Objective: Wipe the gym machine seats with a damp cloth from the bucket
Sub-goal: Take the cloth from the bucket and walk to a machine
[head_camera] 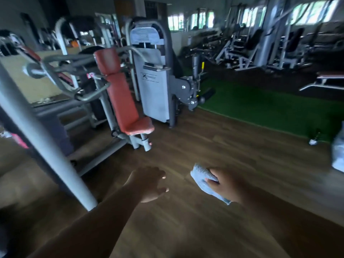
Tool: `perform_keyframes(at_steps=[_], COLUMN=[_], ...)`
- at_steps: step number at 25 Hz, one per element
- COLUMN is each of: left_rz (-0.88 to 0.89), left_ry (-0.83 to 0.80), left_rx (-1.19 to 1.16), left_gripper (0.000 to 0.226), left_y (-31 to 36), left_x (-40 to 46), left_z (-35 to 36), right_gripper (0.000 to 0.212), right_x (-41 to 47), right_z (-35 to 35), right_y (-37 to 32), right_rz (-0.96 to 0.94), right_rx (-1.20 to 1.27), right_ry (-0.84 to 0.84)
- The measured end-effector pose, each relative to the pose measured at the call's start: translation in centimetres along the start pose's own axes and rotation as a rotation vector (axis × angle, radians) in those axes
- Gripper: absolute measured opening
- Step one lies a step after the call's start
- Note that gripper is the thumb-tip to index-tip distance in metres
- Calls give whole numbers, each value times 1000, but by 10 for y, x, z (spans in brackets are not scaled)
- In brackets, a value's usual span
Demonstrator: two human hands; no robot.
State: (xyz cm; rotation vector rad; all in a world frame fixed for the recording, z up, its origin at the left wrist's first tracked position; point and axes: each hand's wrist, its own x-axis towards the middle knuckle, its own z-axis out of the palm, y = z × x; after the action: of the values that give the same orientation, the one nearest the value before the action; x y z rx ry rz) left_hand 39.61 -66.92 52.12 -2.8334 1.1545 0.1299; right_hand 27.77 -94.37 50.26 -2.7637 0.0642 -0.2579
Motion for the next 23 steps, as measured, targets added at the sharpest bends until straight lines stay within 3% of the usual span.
perform_keyframes(at_steps=[4, 8, 10, 16, 23], left_rz=[110, 215, 265, 414, 388], left_ry=[37, 58, 47, 97, 60], left_rx=[26, 0, -31, 5, 12], left_gripper=[59, 59, 58, 55, 54], left_y=[-11, -23, -19, 18, 89], left_x=[127, 277, 337, 495, 691], left_z=[-14, -43, -59, -96, -116], right_gripper=[9, 51, 59, 55, 52], right_x=[69, 154, 189, 272, 382], right_z=[-19, -36, -46, -84, -127], right_y=[62, 127, 154, 253, 437], right_rz=[5, 123, 193, 259, 226], right_rx=[-15, -32, 12, 55, -7], right_ry=[28, 84, 73, 104, 98])
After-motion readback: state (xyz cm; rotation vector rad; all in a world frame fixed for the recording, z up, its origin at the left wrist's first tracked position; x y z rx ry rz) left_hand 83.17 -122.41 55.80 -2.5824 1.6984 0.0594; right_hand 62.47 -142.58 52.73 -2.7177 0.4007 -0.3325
